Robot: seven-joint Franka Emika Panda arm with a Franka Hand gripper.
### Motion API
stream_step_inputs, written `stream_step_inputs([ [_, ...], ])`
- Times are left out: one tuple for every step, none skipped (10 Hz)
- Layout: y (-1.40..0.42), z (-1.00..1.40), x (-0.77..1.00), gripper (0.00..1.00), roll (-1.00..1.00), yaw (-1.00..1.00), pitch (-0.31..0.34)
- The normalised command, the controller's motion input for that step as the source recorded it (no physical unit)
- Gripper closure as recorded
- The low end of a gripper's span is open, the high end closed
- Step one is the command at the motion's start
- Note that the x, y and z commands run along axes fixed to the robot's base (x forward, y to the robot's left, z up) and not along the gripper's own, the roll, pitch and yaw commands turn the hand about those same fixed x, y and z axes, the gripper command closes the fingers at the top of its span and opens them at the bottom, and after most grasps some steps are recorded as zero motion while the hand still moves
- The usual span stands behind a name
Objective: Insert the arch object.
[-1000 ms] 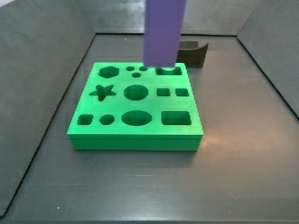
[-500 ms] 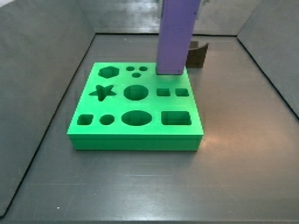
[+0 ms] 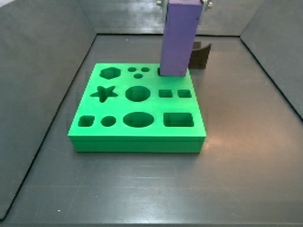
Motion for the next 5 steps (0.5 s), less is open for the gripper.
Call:
stream_step_inputs([
  [0.24, -0.18, -0.17, 1.0, -0.14, -0.25, -0.006],
  [0.05, -0.25, -0.15, 1.0, -0.04, 0.04, -0.084],
  [0.0, -0.29, -0.01, 1.0, 0.0, 0.26, -0.086],
  [0.0, -0.32, 0.0, 1.0, -0.01, 0.34, -0.077],
  [-0.03, -0.37, 0.02, 1.0, -0.05, 0.28, -0.074],
])
